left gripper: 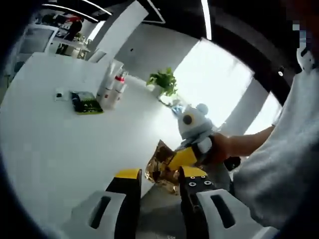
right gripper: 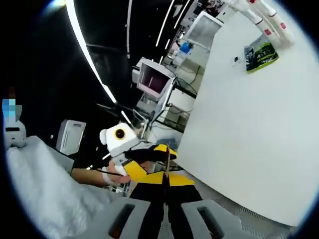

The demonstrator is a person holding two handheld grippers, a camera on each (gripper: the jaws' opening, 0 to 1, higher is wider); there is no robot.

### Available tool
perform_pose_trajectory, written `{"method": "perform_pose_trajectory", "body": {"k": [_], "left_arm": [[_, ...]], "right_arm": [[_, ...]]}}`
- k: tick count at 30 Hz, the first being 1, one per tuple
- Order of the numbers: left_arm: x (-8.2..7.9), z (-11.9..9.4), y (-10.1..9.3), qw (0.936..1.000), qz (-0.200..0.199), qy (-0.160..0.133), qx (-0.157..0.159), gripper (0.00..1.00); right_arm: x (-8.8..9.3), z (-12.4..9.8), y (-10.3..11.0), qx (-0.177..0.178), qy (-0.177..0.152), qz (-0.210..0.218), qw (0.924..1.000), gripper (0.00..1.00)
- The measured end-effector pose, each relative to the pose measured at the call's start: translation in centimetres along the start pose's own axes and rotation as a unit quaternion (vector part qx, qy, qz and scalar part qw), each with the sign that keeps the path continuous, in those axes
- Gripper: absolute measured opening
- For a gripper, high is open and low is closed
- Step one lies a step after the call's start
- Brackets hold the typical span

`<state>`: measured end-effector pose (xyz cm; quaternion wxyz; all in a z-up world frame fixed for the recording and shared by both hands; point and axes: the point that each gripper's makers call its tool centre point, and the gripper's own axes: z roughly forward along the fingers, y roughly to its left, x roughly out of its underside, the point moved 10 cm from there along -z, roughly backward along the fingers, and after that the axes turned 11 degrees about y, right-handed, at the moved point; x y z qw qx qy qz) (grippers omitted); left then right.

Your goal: Arrange the skincare products in the storage area until every visible bottle or jar stands upright without overlapping.

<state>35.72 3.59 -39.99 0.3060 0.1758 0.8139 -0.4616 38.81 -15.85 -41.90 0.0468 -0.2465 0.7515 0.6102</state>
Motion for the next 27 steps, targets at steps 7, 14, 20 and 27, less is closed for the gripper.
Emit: {"method": "perform_pose_trajectory", "body": {"k": [7, 14, 20, 27], "left_arm": [[0.2, -0.1, -0.5, 0.9978, -0.027, 0.005, 0.061, 0.09], [0.3, -0.4, -0.6, 0.9927, -0.058, 0.003, 0.106, 0.0], [0.1, -0.6, -0.4, 0.992, -0.076, -0.013, 0.1, 0.0], [-0.4, -1.6, 0.8, 0.9865, -0.121, -0.065, 0.088, 0.0]], "right_arm": [[0.3, 0.4, 1.0, -0.034, 0.02, -0.026, 0.9989, 0.0], [0.4, 0.6, 1.3, -0.063, 0.027, -0.015, 0.9976, 0.0], [0.0, 0.4, 1.0, -0.063, -0.003, -0.002, 0.998, 0.0], [-0.2, 0.3, 0.9, -0.06, -0.019, 0.004, 0.998, 0.0]]}}
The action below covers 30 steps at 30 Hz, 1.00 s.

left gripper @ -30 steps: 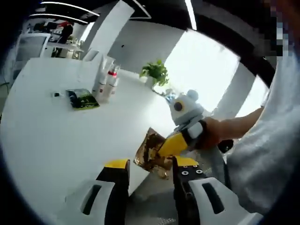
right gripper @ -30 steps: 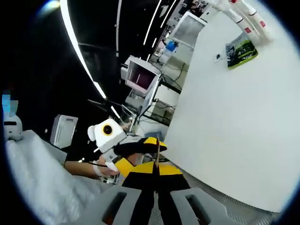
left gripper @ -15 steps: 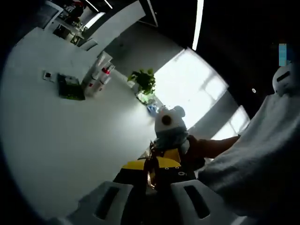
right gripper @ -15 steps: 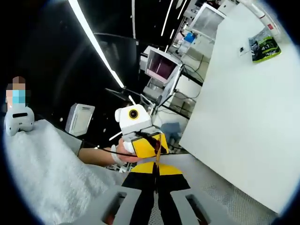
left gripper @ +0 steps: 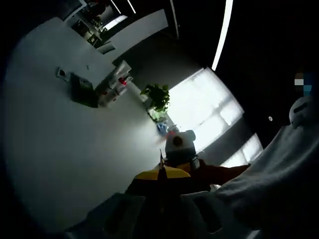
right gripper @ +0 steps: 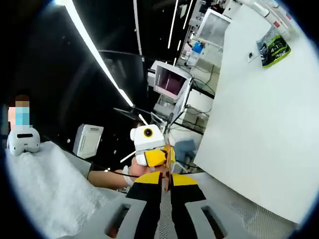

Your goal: Arrange the skincare products in the storage area until every visible bottle or jar stands upright without overlapping.

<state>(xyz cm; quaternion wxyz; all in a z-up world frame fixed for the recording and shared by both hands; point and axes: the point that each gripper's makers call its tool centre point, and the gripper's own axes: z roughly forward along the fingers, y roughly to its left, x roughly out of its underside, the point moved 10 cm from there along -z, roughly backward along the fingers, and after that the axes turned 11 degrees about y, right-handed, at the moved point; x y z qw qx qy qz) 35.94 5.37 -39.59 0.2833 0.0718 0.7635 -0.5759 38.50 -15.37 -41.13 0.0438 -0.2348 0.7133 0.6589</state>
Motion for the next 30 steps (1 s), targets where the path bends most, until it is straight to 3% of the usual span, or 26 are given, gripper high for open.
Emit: {"method": "perform_pose_trajectory", "body": {"k": [2, 7, 15, 20, 23, 27, 30], "left_arm": [[-0.1, -0.2, 0.3, 0.9999, -0.009, -0.01, 0.0, 0.0], [-0.1, 0.0, 0.2, 0.9999, -0.009, -0.007, 0.0, 0.0], [0.0, 0.2, 0.2, 0.9999, -0.015, 0.0, 0.008, 0.0], [0.6, 0.9, 0.0, 0.9992, -0.007, 0.038, 0.014, 0.0], [0.9, 1.1, -0.1, 0.9986, -0.004, 0.051, 0.013, 0.0], [0.6, 0.6, 0.1, 0.9989, -0.016, 0.039, 0.02, 0.0], [0.6, 0.7, 0.0, 0.9989, -0.016, 0.038, 0.022, 0.0]], "right_arm": [[0.2, 0.4, 0.0, 0.005, 0.016, -0.006, 0.9998, 0.0], [0.2, 0.2, 0.0, 0.008, 0.013, -0.015, 0.9998, 0.0], [-0.7, -1.1, -0.3, -0.004, -0.048, 0.008, 0.9988, 0.0], [-1.2, -1.9, -0.5, -0.007, -0.087, 0.02, 0.996, 0.0], [-1.2, -1.7, -0.4, -0.004, -0.088, 0.022, 0.9959, 0.0], [-1.3, -1.4, -0.4, -0.011, -0.097, 0.02, 0.995, 0.0], [-1.1, -0.8, -0.4, 0.0, -0.076, 0.013, 0.997, 0.04]]}}
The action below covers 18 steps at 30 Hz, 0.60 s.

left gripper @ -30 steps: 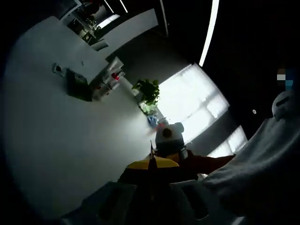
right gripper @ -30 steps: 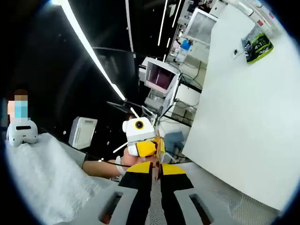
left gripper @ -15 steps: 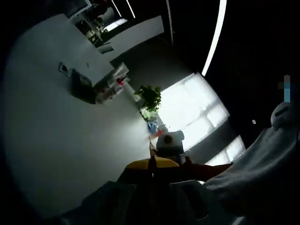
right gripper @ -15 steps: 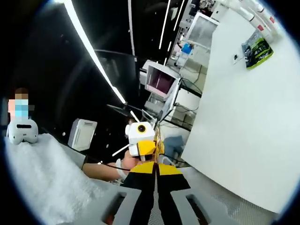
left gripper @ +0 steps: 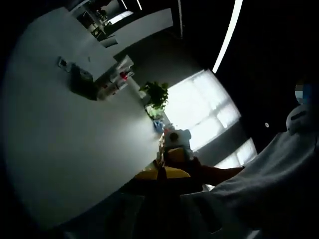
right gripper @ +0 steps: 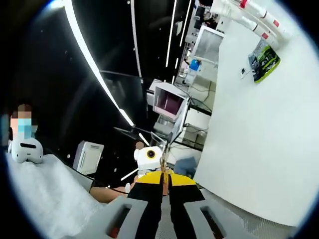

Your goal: Arrange the skincare products in the storage area until every visible bottle or jar stands upright without overlapping.

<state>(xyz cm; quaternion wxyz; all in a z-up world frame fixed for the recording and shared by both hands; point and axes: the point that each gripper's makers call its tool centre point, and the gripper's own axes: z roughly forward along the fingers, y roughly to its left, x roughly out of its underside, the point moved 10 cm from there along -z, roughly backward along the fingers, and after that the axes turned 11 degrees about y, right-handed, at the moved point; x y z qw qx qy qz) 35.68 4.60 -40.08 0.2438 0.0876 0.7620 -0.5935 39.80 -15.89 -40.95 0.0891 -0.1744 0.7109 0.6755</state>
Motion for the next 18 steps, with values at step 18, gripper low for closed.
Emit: {"method": "perform_pose_trajectory", "body": {"k": [18], "left_arm": [[0.08, 0.19, -0.23, 0.9998, 0.007, 0.011, 0.013, 0.06]], "right_arm": [[1.02, 0.77, 0.49, -0.024, 0.064, 0.008, 0.9976, 0.0]]}}
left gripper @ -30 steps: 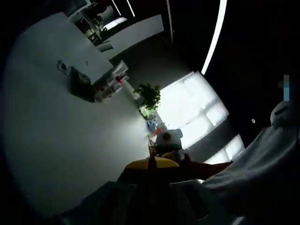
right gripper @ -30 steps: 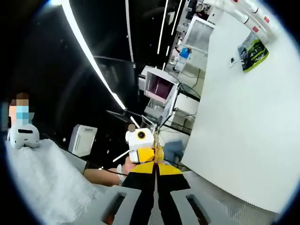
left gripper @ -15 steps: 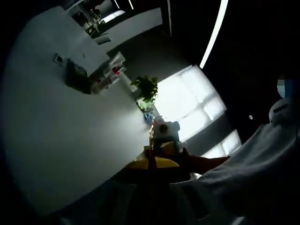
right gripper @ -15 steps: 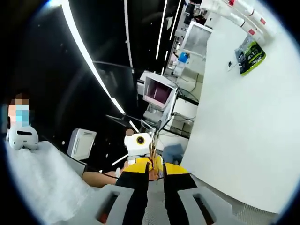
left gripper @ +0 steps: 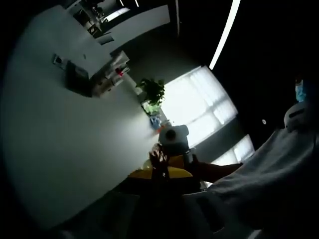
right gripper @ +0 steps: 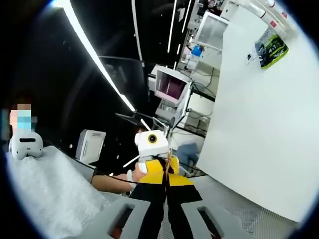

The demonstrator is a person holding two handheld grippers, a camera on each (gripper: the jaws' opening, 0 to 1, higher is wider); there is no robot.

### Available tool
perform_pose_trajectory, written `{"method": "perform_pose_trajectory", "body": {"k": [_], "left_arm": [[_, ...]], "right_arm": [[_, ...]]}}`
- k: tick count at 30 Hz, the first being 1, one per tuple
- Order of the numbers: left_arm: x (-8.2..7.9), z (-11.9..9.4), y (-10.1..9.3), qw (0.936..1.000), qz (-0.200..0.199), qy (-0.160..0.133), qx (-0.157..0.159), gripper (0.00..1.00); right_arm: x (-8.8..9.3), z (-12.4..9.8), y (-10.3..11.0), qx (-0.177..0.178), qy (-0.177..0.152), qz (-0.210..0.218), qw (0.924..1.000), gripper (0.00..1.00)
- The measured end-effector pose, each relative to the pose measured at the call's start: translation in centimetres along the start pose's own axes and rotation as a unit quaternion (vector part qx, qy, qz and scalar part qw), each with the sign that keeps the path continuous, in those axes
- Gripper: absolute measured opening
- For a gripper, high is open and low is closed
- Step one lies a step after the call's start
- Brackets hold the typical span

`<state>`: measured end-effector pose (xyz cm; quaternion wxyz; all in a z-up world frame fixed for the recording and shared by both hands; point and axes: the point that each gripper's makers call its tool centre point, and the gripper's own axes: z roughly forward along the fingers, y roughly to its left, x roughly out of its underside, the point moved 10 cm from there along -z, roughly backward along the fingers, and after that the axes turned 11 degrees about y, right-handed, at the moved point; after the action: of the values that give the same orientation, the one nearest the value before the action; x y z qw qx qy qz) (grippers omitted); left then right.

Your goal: Arrange the skincare products in the storage area until every visible bottle or jar stands upright without overlapping.

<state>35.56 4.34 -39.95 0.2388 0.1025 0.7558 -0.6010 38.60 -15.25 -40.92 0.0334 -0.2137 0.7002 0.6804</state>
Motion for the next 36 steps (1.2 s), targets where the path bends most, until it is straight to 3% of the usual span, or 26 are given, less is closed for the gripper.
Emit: {"method": "perform_pose_trajectory", "body": {"k": [3, 9, 11, 12, 15, 17, 21, 34, 36], "left_arm": [[-0.1, -0.1, 0.0, 1.0, -0.001, -0.007, 0.0, 0.01], [-0.1, -0.1, 0.0, 1.0, 0.003, -0.005, -0.001, 0.0], [-0.1, -0.2, 0.0, 1.0, -0.001, -0.007, -0.004, 0.0], [-0.1, -0.1, 0.0, 1.0, -0.001, -0.005, -0.004, 0.0], [0.2, 0.2, -0.1, 0.9999, 0.001, 0.011, -0.001, 0.0], [0.4, 0.5, -0.2, 0.9996, 0.002, 0.026, 0.002, 0.0], [0.6, 0.5, 0.0, 0.9994, -0.002, 0.036, -0.003, 0.0], [0.2, 0.1, 0.1, 0.9999, -0.01, 0.009, -0.004, 0.0], [0.1, -0.2, 0.2, 0.9998, -0.017, -0.002, -0.006, 0.0]], "right_arm": [[0.3, 0.6, 0.1, -0.01, 0.021, 0.004, 0.9997, 0.0], [0.3, 0.4, -0.1, -0.001, 0.02, -0.002, 0.9998, 0.0], [0.1, 0.4, -0.2, 0.007, 0.007, -0.009, 0.9999, 0.0], [-0.2, 0.2, -0.4, 0.015, -0.011, -0.009, 0.9998, 0.05], [-0.6, -0.4, -0.3, 0.003, -0.041, 0.002, 0.9991, 0.08], [-0.6, -0.7, -0.3, 0.008, -0.046, -0.009, 0.9989, 0.01], [-0.5, -0.4, -0.2, 0.026, -0.035, -0.026, 0.9987, 0.0], [-0.5, -0.4, -0.4, 0.028, -0.038, -0.018, 0.9987, 0.0], [-0.4, -0.2, -0.5, 0.03, -0.027, -0.014, 0.9991, 0.0]]}}
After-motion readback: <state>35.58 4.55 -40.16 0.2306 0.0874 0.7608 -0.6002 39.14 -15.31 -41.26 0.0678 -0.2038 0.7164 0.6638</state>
